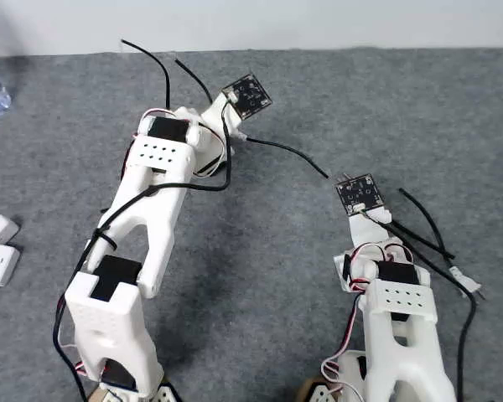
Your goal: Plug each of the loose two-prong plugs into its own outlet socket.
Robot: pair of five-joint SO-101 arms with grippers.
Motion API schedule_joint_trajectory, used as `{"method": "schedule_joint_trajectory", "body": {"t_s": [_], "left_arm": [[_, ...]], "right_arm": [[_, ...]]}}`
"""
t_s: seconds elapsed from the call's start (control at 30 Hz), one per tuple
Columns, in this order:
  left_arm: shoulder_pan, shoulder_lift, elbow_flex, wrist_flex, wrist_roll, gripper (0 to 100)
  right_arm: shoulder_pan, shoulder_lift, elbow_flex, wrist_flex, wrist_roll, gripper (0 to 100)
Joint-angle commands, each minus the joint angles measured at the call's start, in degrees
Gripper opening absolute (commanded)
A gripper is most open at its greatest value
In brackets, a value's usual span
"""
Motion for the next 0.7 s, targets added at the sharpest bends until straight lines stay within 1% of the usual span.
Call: {"method": "schedule_joint_trajectory", "body": {"t_s": [0.0,0.13,0.27,0.4,0.5,0.6,0.67], "left_arm": [[0.44,-0.79,-2.68,0.79,0.35,18],[0.7,-0.79,-2.68,4.4,-3.34,23],[0.0,-3.16,-2.59,3.96,-3.25,27],[-0.79,-7.91,-1.98,4.92,-3.25,27],[-0.88,-12.57,-0.48,9.23,-3.43,27],[-3.69,-20.22,0.22,14.24,-3.43,27],[-7.82,-26.02,0.22,16.26,-3.43,27]], "right_arm": [[0.57,-0.92,-0.35,-0.84,0.79,35.0],[0.57,-0.92,-0.35,-0.75,0.88,35.0],[0.48,-1.1,0.44,-1.01,3.6,35.0],[-1.71,-1.45,1.23,-1.01,4.48,35.0],[-1.54,-1.45,1.32,-1.01,4.48,35.0],[-1.8,-1.45,1.41,-1.01,4.48,35.0],[-1.89,-1.45,1.41,-1.01,4.48,35.0]]}}
